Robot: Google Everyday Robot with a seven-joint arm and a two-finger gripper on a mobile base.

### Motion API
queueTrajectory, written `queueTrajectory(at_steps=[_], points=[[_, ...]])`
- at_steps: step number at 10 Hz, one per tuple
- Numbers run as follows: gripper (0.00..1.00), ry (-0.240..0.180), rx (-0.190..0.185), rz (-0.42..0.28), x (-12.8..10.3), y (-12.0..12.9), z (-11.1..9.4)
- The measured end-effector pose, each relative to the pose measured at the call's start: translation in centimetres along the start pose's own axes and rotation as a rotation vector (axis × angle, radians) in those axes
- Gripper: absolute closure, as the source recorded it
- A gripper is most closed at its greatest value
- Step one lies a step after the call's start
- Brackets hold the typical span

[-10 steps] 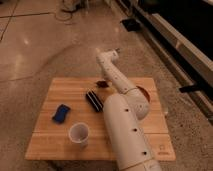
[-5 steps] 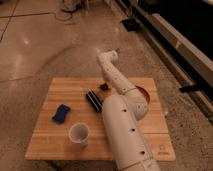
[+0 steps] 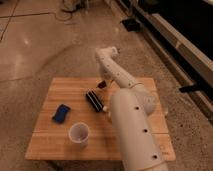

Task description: Place the pepper on the white sponge

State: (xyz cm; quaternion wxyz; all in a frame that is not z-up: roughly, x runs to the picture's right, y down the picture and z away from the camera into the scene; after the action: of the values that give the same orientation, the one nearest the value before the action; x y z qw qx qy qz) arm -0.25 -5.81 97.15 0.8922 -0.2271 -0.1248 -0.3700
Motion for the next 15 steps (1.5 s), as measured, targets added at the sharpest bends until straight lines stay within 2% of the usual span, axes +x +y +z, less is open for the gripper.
queueTrajectory(at_steps=[1, 2, 4, 5, 6, 8, 9, 15], points=[[1.0, -0.003, 0.007, -0.023, -0.7, 0.1, -0.7], [1.0, -0.01, 0.026, -0.097, -3.0, 0.5, -2.5], [1.0, -0.023, 0.051, -0.214, -6.7, 1.2, -4.6], [1.0, -0.046, 0.078, -0.318, -9.9, 2.0, -6.2], [1.0, -0.071, 0.104, -0.39, -11.9, 3.0, -7.6], [1.0, -0.096, 0.131, -0.465, -14.0, 4.2, -9.1], [1.0, -0.103, 0.137, -0.484, -14.7, 4.3, -9.4], [1.0, -0.104, 0.142, -0.497, -15.1, 3.8, -9.4]])
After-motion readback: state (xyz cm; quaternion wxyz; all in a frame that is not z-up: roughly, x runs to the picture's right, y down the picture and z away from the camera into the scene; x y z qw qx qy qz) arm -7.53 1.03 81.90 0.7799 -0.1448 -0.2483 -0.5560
